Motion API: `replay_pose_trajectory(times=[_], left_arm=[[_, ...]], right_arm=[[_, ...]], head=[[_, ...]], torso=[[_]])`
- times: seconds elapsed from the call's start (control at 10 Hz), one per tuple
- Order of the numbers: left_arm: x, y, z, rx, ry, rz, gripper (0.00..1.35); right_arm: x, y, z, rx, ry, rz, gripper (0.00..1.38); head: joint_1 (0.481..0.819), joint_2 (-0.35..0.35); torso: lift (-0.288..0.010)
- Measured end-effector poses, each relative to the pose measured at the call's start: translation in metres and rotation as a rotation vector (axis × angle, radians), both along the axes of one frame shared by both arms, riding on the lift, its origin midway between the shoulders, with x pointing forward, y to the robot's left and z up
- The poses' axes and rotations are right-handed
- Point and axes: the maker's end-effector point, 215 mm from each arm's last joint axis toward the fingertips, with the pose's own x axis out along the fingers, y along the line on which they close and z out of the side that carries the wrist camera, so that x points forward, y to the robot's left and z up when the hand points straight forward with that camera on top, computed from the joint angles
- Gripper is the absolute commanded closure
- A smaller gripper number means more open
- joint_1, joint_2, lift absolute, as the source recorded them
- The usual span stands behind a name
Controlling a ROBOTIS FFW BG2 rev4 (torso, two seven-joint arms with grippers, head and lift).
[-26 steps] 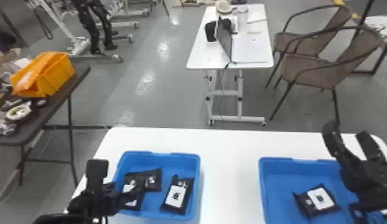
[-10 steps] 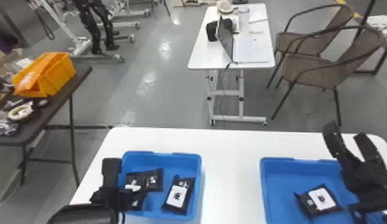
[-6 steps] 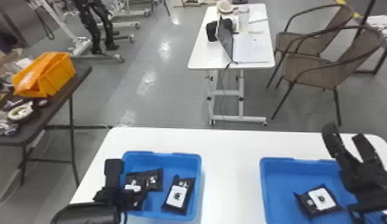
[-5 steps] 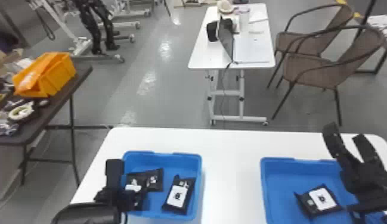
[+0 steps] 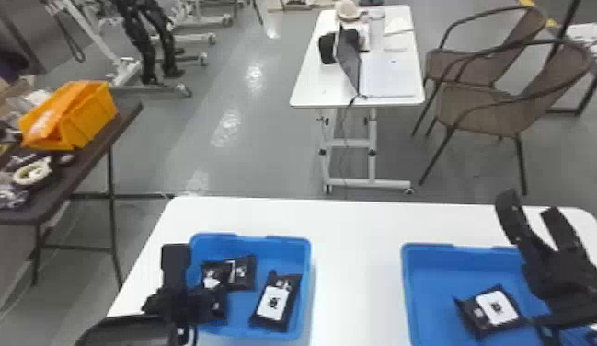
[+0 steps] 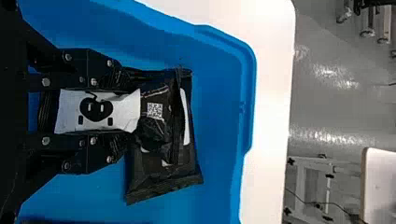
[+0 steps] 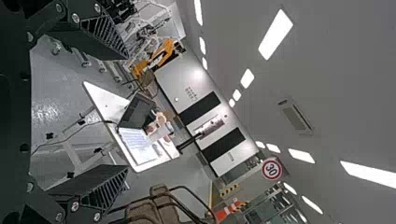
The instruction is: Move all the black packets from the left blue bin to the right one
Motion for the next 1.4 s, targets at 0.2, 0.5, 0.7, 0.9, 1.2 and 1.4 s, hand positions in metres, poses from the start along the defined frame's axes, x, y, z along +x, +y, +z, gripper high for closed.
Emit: replay_pose_trajectory(times=[0.2, 0.5, 0.7, 0.9, 1.2, 1.4], left_arm=[[0.011, -0.024, 0.038, -0.076, -0.105, -0.016, 0.87], [0.043, -0.099, 0.105, -0.272, -0.274, -0.159, 0.87], [0.069, -0.153, 0.141, -0.336, -0.309, -0.363, 0.87], [0.095, -0.192, 0.169, -0.326, -0.305, -0.568, 0.87], [0.116, -0.241, 0.192, -0.315, -0.290, -0.756, 0.87], [0.118, -0.285, 0.199, -0.334, -0.275, -0.868, 0.87]], right_arm=[[0.000, 0.001, 0.000, 0.001, 0.000, 0.002, 0.19], [0.001, 0.012, -0.003, 0.009, 0.007, 0.045, 0.19], [0.010, 0.042, 0.000, 0.014, 0.000, 0.177, 0.19], [0.015, 0.070, -0.001, 0.001, 0.013, 0.309, 0.19], [0.019, 0.103, -0.003, -0.024, 0.022, 0.453, 0.19], [0.019, 0.126, -0.001, -0.034, 0.016, 0.554, 0.19]], head=[[0.695, 0.144], [0.695, 0.073], [0.695, 0.035], [0.695, 0.022], [0.695, 0.005], [0.695, -0.011]], torso=[[0.000], [0.000], [0.000], [0.000], [0.000], [0.000]])
